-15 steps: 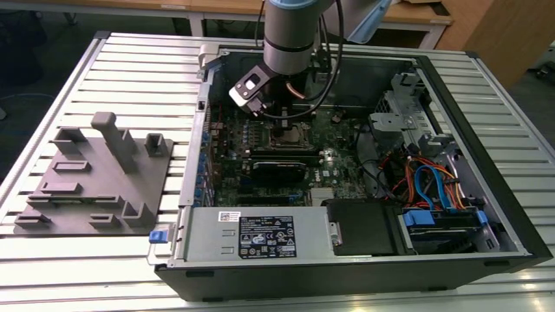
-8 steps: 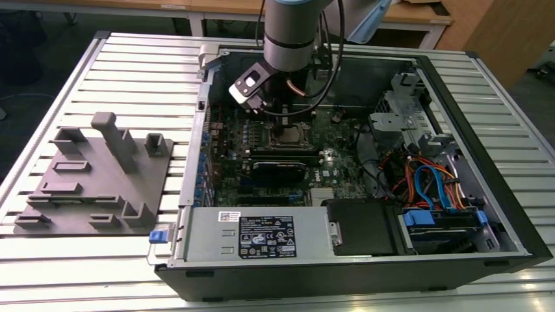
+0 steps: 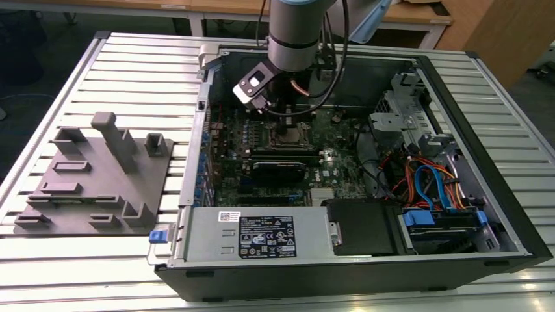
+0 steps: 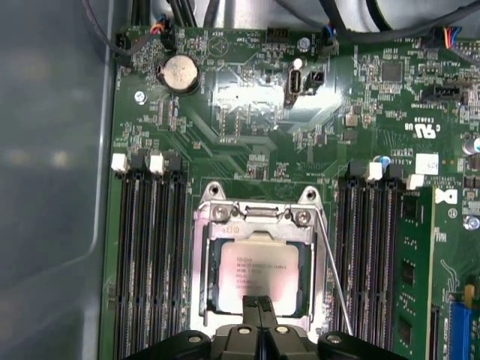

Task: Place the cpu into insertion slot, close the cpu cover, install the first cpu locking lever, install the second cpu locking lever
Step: 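Close the cpu cover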

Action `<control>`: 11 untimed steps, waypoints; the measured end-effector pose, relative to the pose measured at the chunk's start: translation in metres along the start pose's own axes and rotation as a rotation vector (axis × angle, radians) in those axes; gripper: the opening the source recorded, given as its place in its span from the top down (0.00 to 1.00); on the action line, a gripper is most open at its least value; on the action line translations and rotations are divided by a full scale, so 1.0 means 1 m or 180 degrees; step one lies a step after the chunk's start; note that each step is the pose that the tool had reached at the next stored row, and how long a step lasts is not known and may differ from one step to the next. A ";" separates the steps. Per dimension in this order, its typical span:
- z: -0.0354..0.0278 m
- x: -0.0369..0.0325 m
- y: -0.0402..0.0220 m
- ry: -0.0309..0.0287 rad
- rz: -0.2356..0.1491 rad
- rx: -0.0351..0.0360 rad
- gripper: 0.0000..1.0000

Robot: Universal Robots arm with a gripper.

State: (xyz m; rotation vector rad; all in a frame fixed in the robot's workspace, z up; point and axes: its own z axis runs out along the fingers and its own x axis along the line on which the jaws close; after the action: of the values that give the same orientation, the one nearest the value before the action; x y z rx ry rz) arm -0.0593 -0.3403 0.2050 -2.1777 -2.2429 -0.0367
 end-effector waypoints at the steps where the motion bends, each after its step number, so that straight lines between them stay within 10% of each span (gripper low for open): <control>1: 0.0000 0.0000 0.0014 0.0000 0.0000 0.0000 0.90; 11: 0.0003 -0.0003 0.0108 0.0000 0.0000 0.0000 0.90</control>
State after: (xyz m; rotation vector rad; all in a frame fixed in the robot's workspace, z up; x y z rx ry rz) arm -0.0485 -0.3403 0.2047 -2.1776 -2.2429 -0.0369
